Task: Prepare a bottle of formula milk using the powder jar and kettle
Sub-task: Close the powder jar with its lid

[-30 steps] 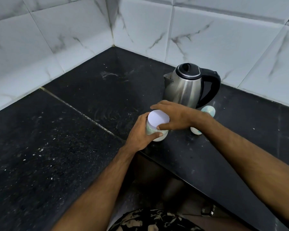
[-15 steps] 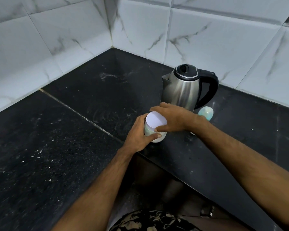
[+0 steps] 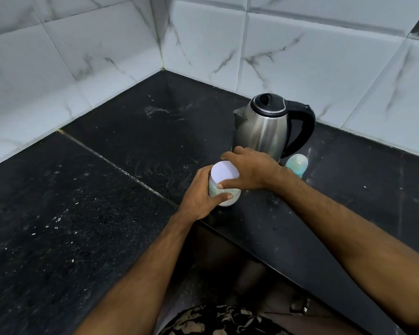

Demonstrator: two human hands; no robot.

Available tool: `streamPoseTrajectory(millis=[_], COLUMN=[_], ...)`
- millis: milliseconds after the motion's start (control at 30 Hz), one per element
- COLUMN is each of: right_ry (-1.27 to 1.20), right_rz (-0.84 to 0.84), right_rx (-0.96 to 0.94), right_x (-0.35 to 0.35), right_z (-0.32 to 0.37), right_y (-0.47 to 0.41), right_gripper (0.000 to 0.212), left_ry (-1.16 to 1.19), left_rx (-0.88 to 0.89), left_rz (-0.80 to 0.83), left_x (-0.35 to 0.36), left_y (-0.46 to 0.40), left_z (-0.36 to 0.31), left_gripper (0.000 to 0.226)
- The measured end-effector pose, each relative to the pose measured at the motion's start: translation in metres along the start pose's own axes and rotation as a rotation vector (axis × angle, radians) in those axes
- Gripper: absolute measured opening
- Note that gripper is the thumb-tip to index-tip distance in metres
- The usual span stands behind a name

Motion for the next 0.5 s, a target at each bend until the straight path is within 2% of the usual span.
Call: streamPoseTrajectory(millis=[133, 333, 500], right_ry=[-0.194, 0.019, -0.238], right_rz=[0.097, -0.021, 0.101], right_rx=[-0.156, 0.005, -0.200], right_x=[0.0053, 0.0040, 0.0058], right_z=[0.0064, 0.0003, 0.0091], right_y=[-0.0026, -0.0017, -0.0035], right_gripper=[0.079, 0.085, 0.082], left_ry=[-0.001, -0.011, -0.006], left_rx=[-0.014, -0.003, 0.010], left_rz=[0.000, -0.003, -0.011], left_x=[0.0003, -0.0004, -0.0003], left_y=[0.0004, -0.0003, -0.0002], left_z=[0.0002, -0.0005, 0.0006], left_gripper=[0.086, 0.085, 0.084])
Point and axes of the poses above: each hand's wrist, its own y-axis away from the middle knuckle, its own x-axis out of the palm, z = x × y, the point moved 7 cm from there along -y, towards the middle knuckle, and after that the axes turned 6 degrees about -x, right-handed, at the moved point
